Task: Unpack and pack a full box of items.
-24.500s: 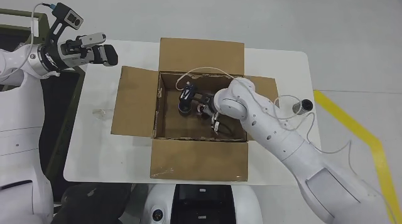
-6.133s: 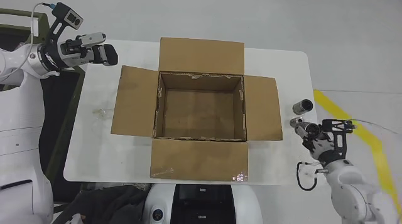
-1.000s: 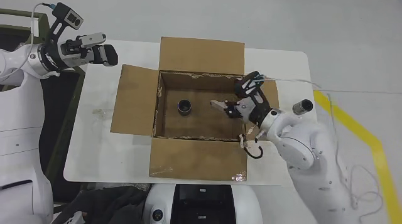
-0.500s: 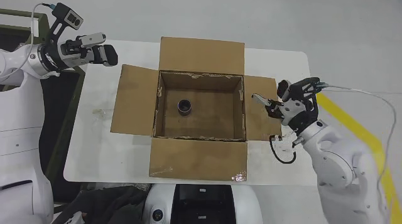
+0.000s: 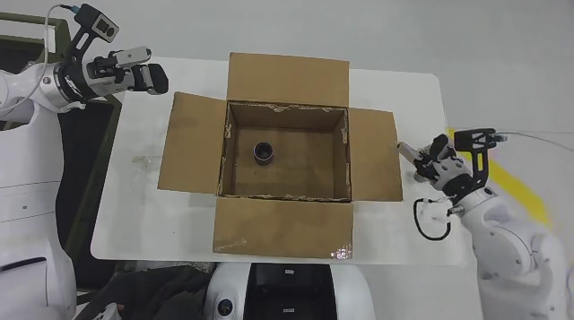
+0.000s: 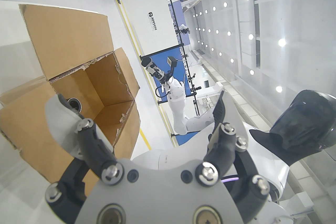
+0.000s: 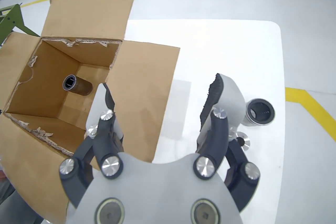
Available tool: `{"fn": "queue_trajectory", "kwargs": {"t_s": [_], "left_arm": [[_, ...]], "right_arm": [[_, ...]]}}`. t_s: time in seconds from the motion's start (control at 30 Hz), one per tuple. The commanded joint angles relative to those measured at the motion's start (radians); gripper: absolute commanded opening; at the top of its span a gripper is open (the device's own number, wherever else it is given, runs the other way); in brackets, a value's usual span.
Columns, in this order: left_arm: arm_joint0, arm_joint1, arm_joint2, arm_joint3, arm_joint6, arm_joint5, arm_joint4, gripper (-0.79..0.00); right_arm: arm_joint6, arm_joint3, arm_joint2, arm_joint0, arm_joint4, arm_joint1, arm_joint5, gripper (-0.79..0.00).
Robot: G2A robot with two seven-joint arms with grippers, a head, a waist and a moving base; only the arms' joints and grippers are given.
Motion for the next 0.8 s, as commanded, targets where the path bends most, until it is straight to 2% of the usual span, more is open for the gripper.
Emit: {"fn": "queue_trajectory", "kwargs": {"t_s": [0.0, 0.3, 0.5, 0.77], "left_arm": [[0.0, 0.0, 0.0, 0.0, 0.0, 0.0, 0.0, 0.0], [0.0, 0.0, 0.0, 0.0, 0.0, 0.0, 0.0, 0.0], [0.0, 0.0, 0.0, 0.0, 0.0, 0.0, 0.0, 0.0], [0.0, 0.0, 0.0, 0.0, 0.0, 0.0, 0.0, 0.0]], "right_arm": [[-0.002, 0.005, 0.021, -0.018, -0.002, 0.002, 0.005, -0.114], [0.026, 0.082, 0.079, -0.04, -0.026, 0.011, 0.014, -0.108], [0.069, 0.16, 0.072, -0.002, -0.044, 0.017, 0.021, -0.135], [0.105, 0.3, 0.048, 0.073, -0.038, 0.023, 0.027, -0.129]]}}
